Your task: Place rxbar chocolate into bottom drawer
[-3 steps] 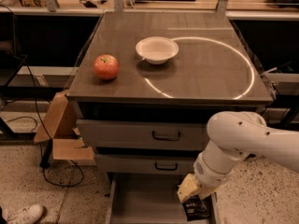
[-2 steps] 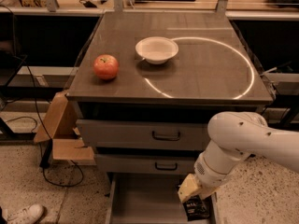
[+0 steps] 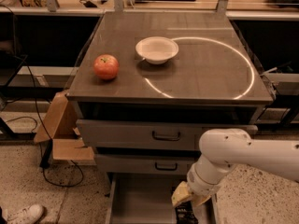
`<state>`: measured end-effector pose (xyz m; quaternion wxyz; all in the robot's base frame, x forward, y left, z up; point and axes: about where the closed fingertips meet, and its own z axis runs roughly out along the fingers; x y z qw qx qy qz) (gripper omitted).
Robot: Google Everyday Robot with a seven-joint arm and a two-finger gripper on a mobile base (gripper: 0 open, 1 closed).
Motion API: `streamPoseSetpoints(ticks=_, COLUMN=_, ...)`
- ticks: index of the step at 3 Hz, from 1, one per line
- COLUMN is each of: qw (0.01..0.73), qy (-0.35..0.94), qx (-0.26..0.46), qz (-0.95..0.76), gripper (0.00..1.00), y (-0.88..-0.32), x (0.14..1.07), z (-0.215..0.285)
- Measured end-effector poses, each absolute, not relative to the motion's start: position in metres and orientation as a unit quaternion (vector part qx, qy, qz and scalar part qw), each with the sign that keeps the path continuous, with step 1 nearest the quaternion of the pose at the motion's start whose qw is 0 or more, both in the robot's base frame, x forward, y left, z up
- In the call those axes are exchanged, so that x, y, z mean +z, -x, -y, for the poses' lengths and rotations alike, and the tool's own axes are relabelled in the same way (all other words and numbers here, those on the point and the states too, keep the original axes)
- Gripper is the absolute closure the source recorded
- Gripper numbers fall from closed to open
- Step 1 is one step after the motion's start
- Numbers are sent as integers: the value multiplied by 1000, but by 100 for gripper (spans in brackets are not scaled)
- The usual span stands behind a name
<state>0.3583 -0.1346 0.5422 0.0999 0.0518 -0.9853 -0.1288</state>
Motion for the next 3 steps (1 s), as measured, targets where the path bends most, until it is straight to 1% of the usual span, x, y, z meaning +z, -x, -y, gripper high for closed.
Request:
streamPoseSetpoints(ticks=1, qw=95, qy=-24, qx=-137, qz=986, gripper=100, y=-363, x=517, z=129)
streamPoseSetpoints(ticks=2, qw=97, qy=-24, qx=-137, qz=986, gripper=100, y=-362, x=516, z=129)
streamPoseSetpoints(ticks=3, qw=100, qy=-8, qx=-139, qz=985, gripper=100, y=-363, x=494, z=121)
